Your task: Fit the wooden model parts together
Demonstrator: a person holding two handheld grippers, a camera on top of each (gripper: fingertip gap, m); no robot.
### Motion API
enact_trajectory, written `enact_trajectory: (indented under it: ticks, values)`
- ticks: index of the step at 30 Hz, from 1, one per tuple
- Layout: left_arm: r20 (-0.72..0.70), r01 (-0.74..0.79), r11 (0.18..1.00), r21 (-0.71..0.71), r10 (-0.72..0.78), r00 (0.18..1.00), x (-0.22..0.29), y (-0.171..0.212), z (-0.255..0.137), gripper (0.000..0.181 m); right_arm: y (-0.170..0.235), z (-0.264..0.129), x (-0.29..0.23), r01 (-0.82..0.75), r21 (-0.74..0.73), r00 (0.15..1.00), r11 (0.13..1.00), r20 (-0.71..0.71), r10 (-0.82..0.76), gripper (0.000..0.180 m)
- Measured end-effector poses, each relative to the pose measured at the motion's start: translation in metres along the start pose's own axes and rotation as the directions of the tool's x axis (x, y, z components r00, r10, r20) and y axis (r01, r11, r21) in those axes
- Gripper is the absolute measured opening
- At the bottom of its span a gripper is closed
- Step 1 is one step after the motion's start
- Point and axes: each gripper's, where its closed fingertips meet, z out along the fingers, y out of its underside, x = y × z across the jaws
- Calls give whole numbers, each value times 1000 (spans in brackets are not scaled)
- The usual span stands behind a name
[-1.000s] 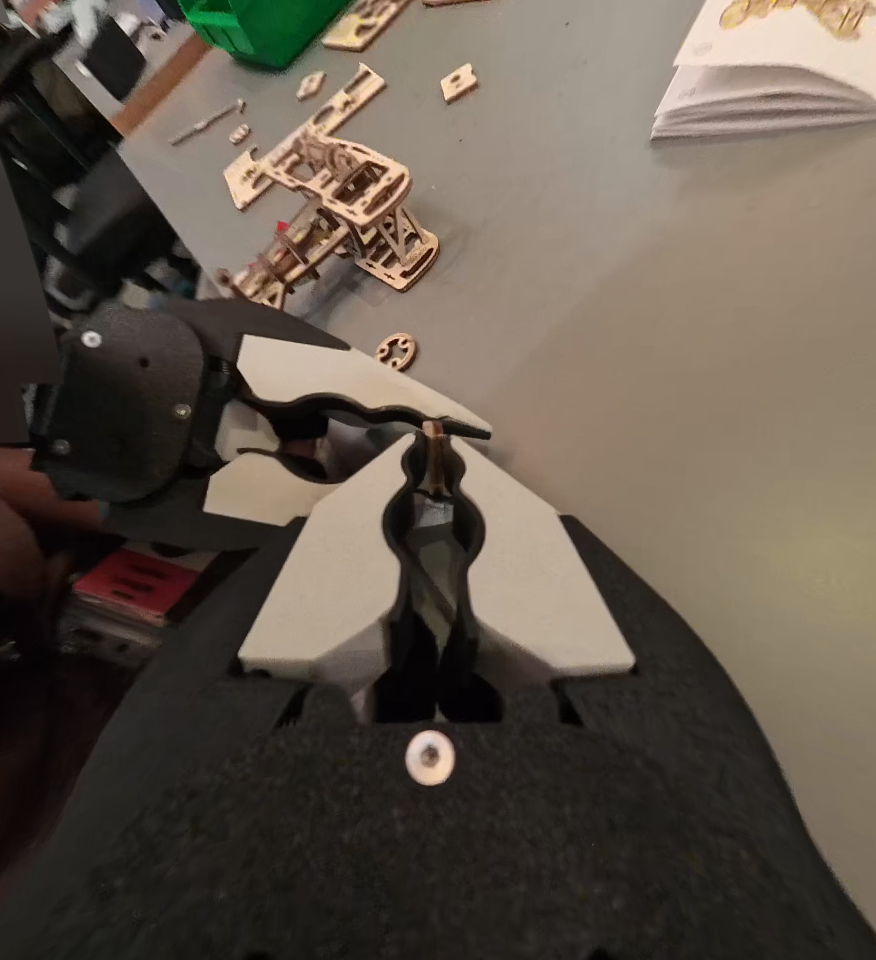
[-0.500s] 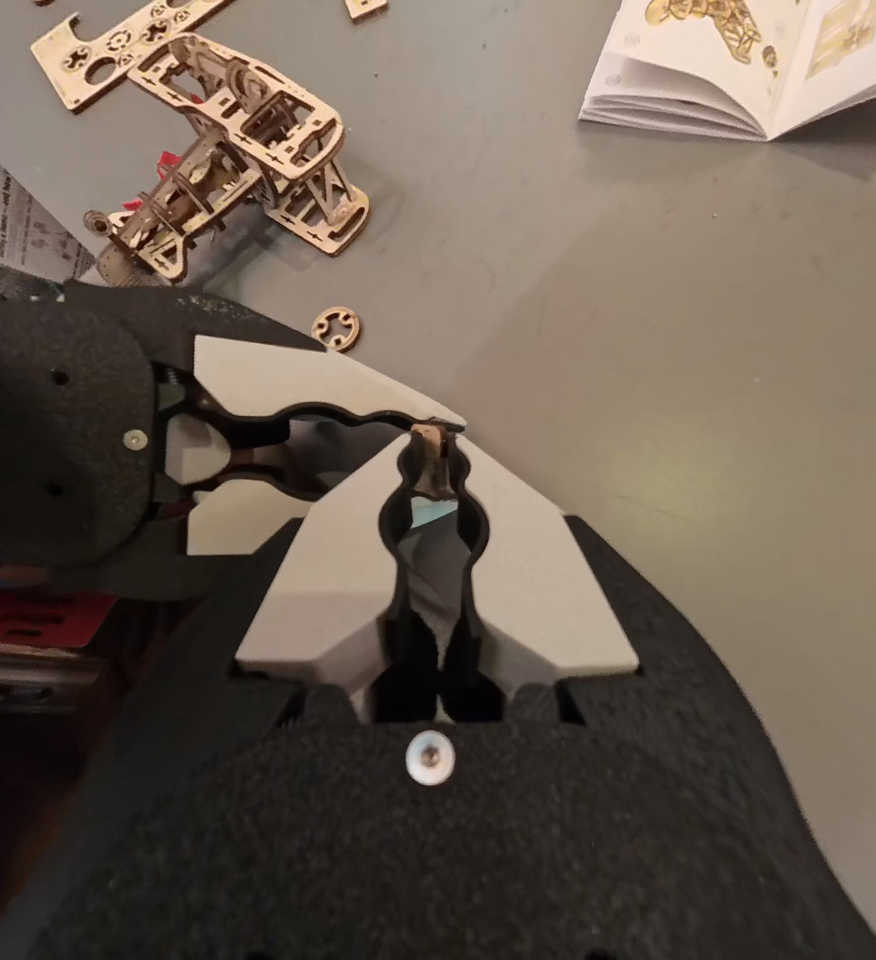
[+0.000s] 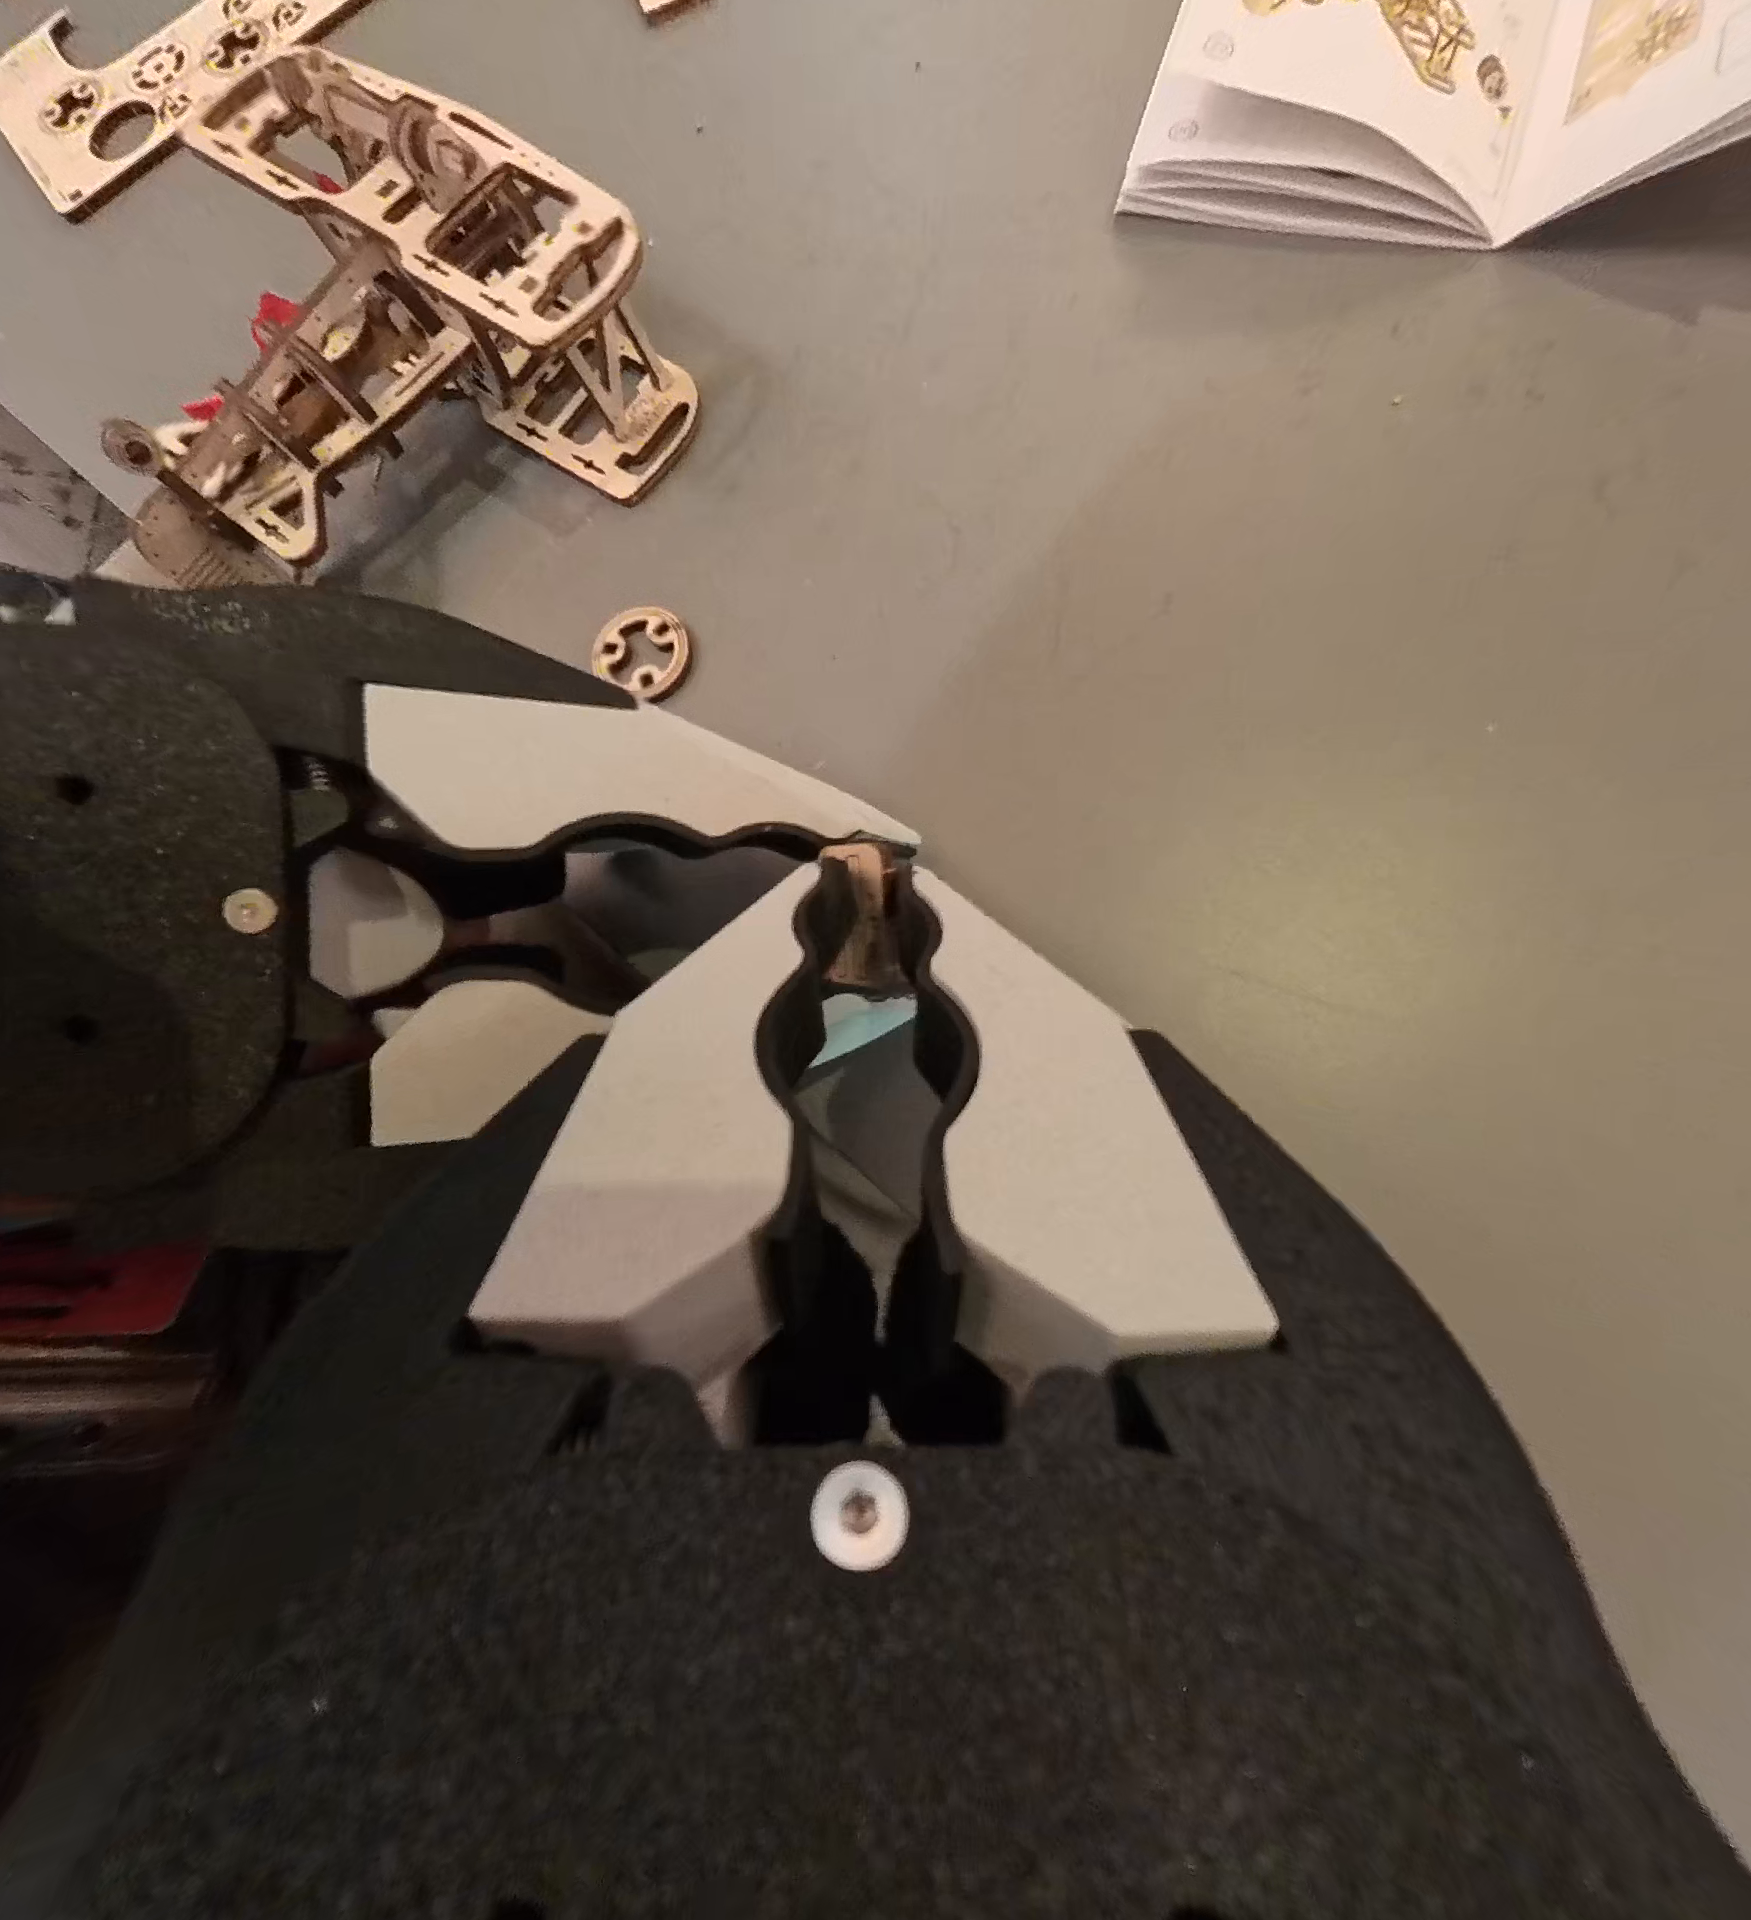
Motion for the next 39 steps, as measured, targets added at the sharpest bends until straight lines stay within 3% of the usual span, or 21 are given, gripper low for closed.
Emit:
enact_trajectory:
  ticks: [5, 14, 24, 31, 36, 39]
  values:
    - [-13, 2, 1000, 9, -2, 1000, 1, -1, 1, 26, 2, -6, 5, -136, 2, 983, 991, 125, 134, 12]
    - [-7, -4, 1000, -3, 3, 1000, 2, -1, 1, 26, 4, -5, 3, 9, -48, 1000, 999, 6, -8, 7]
    - [15, -46, 999, -2, 46, 999, 2, -2, 1, 25, 7, -3, 6, 48, -138, 996, 989, -71, -58, 9]
    - [-11, -7, 1000, 7, 7, 1000, 3, -3, 2, 26, 5, -4, 7, -11, -102, 1000, 995, -11, 10, 9]
    - [-32, 28, 1000, -1, -28, 999, 1, -2, 2, 26, -10, -28, 24, -108, 27, 992, 994, 68, 106, 11]
    - [-42, 33, 999, 8, -32, 999, 1, -3, 1, 26, 4, -26, 26, -136, -20, 983, 990, 122, 138, 15]
